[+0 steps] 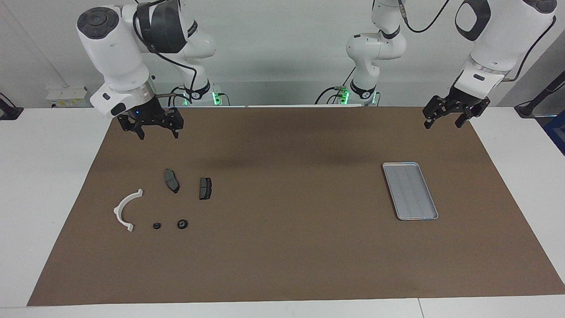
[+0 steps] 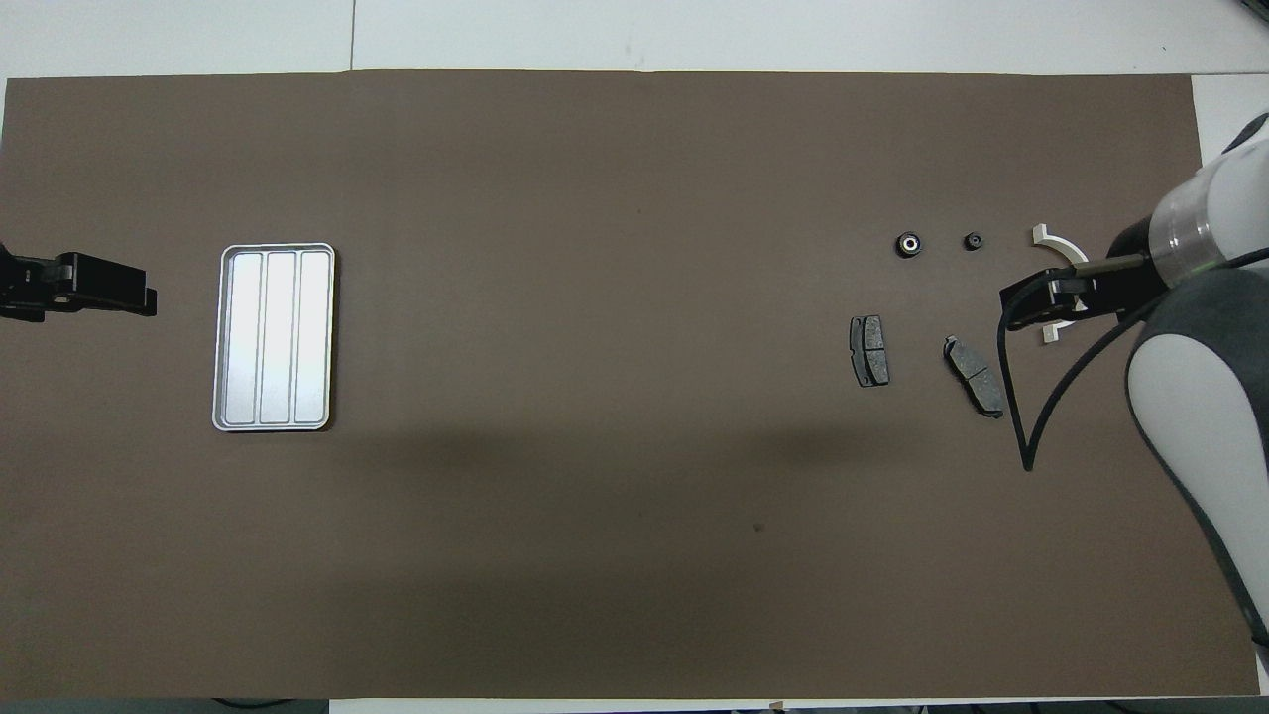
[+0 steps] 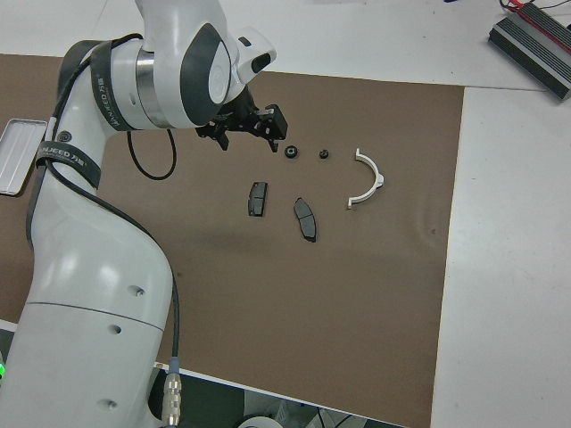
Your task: Place bearing gear from tray to pile
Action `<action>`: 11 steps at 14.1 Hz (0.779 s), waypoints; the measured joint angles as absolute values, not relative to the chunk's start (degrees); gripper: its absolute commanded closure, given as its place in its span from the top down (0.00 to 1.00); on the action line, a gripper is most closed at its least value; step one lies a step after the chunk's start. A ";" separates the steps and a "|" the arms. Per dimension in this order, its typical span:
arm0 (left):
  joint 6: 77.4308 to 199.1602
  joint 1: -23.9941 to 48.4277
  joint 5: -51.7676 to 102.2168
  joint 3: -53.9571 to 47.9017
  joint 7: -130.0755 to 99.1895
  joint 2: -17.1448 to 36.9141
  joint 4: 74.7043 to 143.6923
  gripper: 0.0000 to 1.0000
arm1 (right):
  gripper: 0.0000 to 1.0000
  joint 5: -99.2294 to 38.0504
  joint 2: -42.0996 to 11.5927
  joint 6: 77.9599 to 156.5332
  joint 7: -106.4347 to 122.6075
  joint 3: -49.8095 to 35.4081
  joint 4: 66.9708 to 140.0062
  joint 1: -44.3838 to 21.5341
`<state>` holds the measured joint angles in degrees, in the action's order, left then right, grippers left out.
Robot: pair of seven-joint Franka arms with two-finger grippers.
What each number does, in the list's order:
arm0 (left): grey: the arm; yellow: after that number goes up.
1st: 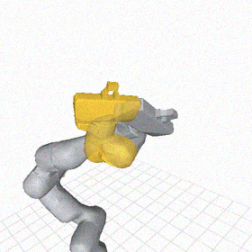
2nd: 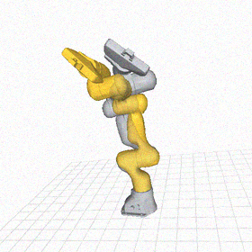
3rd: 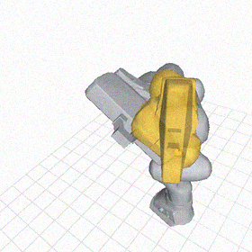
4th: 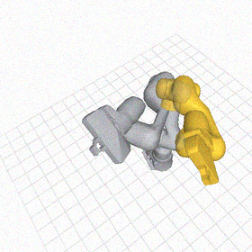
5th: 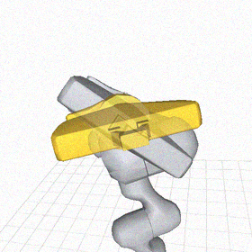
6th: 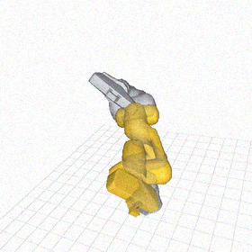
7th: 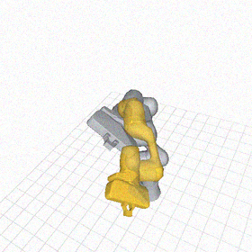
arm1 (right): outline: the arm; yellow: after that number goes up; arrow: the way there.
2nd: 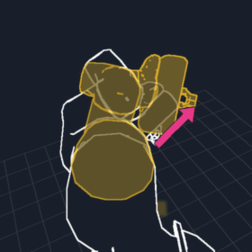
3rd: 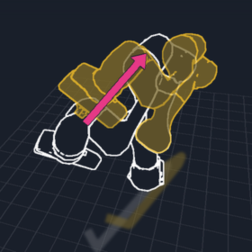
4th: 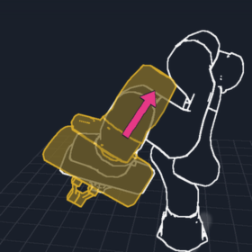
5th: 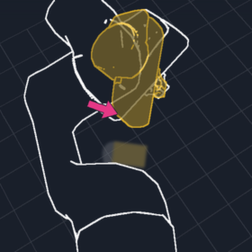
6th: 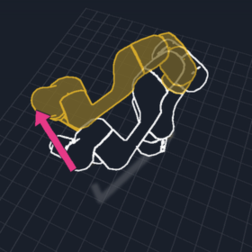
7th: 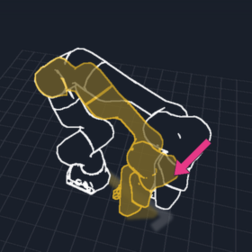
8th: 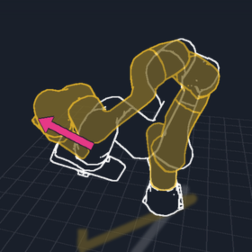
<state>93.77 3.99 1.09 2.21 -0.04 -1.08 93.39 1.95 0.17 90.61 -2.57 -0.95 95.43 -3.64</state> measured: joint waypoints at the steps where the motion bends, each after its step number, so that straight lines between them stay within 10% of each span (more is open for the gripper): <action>1: 93.77 3.99 1.09 2.21 -0.04 -1.08 93.39 1.00 | 1.00 1.95 1.06 89.18 -2.57 -0.95 95.44 -3.64; 11: 93.79 3.99 1.09 2.21 -0.04 -1.08 93.39 1.00 | 1.00 1.95 5.66 86.04 -2.59 -0.95 95.59 -3.64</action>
<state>93.79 3.99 1.09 2.21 -0.04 -1.08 93.39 1.95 5.66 86.04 -2.59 -0.95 95.59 -3.64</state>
